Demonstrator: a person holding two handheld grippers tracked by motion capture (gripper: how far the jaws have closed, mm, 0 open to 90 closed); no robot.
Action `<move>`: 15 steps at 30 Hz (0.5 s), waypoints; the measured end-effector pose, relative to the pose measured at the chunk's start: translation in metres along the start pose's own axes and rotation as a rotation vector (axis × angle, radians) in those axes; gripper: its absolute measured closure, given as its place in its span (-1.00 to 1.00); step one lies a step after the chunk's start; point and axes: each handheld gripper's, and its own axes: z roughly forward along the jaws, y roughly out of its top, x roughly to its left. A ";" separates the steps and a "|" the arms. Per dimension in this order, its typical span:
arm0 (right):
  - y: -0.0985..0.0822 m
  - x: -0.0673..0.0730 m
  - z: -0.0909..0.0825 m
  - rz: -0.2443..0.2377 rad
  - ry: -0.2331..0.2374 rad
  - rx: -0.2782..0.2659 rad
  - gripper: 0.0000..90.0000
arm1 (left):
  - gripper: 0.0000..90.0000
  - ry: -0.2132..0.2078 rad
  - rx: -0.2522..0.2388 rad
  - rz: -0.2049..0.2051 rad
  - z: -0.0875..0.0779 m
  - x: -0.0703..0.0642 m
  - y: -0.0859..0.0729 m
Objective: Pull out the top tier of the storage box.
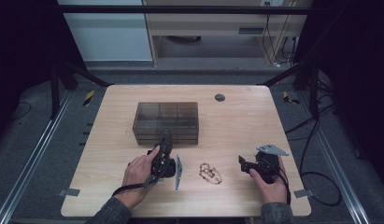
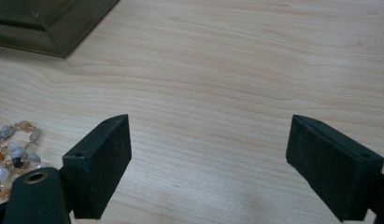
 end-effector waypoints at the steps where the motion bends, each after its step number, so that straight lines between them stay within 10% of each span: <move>1: 0.000 0.000 0.000 -0.005 -0.001 -0.002 -0.71 | 0.23 0.002 -0.003 0.001 0.001 0.000 -0.001; 15: 0.000 -0.001 0.000 -0.008 -0.002 0.003 -0.68 | 0.33 0.019 0.020 0.060 0.007 -0.014 0.000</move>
